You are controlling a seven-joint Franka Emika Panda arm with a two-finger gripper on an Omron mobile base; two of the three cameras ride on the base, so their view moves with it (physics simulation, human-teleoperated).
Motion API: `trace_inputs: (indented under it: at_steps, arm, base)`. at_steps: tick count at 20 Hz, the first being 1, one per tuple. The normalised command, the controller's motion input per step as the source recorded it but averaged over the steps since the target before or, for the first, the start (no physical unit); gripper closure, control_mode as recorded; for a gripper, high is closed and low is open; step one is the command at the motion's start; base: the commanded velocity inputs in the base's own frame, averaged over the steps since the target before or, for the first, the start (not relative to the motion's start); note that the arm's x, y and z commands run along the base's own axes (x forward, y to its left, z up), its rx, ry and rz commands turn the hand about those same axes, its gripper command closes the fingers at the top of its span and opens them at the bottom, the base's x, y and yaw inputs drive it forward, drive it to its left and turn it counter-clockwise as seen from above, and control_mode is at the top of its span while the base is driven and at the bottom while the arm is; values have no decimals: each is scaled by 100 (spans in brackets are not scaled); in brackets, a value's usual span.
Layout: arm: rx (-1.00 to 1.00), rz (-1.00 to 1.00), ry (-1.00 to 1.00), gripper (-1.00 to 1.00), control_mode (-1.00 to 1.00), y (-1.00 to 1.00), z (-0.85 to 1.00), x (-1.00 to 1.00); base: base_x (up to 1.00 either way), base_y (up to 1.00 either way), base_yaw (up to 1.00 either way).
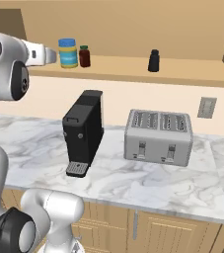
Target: Collect the paprika, mayonnaise, and shaker from the cabinet and place them next to the stove.
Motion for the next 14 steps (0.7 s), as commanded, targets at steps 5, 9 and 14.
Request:
trace_inputs:
  at_steps: [5,9,14]
  arm:
    - [8,0,-10,-100,-100,0,-4,13]
    - [12,0,-15,-100,-100,0,-11,8]
    - [10,0,-12,-100,-100,0,1,17]
  base:
    - [0,0,0]
    - [0,0,0]
    - [0,0,0]
